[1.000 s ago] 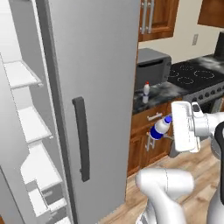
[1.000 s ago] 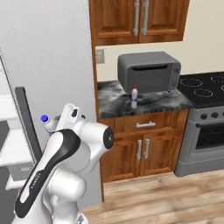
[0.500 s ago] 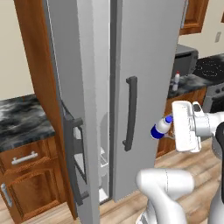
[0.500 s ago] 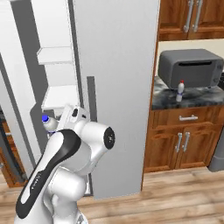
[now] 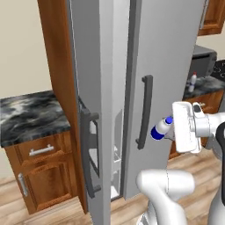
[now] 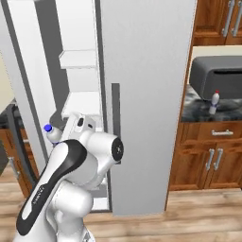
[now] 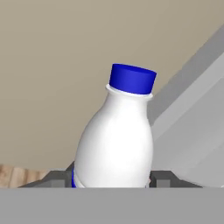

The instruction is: Take the bottled waters from the counter and place them in the freezer to freeze. Close the freezer door after placing the bottles.

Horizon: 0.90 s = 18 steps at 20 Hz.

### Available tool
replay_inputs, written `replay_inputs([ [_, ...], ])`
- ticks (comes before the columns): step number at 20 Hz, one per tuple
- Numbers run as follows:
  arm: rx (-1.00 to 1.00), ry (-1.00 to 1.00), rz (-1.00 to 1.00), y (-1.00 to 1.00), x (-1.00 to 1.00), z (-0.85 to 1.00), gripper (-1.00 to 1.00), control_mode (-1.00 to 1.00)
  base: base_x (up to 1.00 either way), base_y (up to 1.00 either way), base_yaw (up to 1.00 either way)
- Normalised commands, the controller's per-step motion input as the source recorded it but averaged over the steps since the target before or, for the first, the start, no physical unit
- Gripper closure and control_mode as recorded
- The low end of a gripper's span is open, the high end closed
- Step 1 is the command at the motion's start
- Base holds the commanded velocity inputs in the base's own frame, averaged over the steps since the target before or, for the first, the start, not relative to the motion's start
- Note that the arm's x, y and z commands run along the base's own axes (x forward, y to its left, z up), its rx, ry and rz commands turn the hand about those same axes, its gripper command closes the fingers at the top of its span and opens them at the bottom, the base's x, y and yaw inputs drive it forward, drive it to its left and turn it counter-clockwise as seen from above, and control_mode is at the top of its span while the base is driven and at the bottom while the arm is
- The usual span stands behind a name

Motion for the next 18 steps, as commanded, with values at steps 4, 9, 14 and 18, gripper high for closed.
replay_inputs([
  [4, 0.00, 0.00, 0.00, 0.00, 0.00, 0.00, 1.00, 1.00, -0.03, -0.37, 0.11],
  [9, 0.00, 0.00, 0.00, 0.00, 0.00, 0.00, 1.00, 1.00, 0.18, -0.04, 0.06],
  [14, 0.00, 0.00, 0.00, 0.00, 0.00, 0.00, 1.00, 1.00, 0.68, -0.08, 0.00],
  [18, 0.00, 0.00, 0.00, 0.00, 0.00, 0.00, 1.00, 1.00, 0.38, -0.12, 0.00],
])
